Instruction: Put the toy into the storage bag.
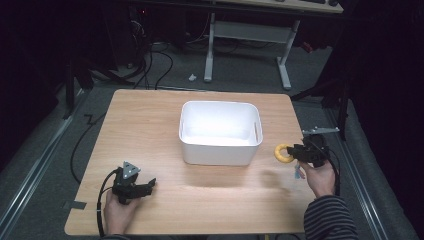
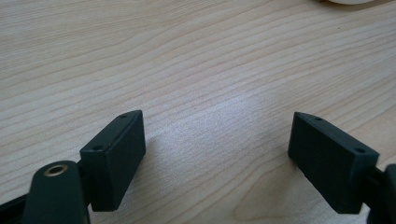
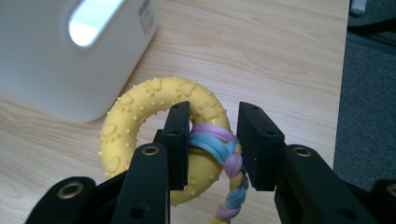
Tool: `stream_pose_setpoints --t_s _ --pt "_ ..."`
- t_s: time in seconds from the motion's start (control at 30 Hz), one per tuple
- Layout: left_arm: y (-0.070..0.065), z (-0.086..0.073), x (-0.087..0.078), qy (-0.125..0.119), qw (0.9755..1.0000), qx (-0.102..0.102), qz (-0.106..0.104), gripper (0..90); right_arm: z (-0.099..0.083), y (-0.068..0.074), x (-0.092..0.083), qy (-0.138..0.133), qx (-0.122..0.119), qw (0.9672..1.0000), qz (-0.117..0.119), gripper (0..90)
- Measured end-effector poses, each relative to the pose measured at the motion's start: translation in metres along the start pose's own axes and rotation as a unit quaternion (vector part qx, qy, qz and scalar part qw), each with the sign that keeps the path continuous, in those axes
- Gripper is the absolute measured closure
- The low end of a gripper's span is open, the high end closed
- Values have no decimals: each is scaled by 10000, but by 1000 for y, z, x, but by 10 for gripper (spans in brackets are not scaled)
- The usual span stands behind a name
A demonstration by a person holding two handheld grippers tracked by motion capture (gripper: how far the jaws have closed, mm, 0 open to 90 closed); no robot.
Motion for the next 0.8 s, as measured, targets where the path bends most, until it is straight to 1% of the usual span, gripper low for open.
stream_pose_setpoints --t_s 0.1,0.23,0.3,0.43,0.5,0.53,0.67,0.8 --pt "0 0 0 -1 10000 6 3 193 7 3 -6 -67 -48 9999 60 659" --pt "0 0 0 -2 10000 -2 1 193 14 6 -12 -168 -105 9998 82 659" --pt "0 0 0 -2 10000 3 3 193 17 7 -15 -170 -136 9997 134 660" --pt "0 0 0 -10 10000 2 8 193 23 11 -18 -183 -234 9995 132 660" --pt "0 0 0 -2 10000 3 2 193 27 12 -20 -255 -208 9993 190 660" --pt "0 0 0 -2 10000 -2 0 193 30 12 -22 -292 -234 9991 200 660" --pt "0 0 0 -12 10000 -12 -1 193 37 16 -26 -318 -274 9989 208 660" --pt "1 0 0 -12 10000 -9 -5 193 44 16 -32 -410 -266 9984 272 660"
Point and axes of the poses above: each handheld gripper's, and its own axes: x roughly forward along the jaws, z roughly out of its top, y roughly to its left, the point moved 3 cm from there along x, roughly forward along the jaws, and after that the axes turned 5 degrees about -x, right-handed, at the moved point
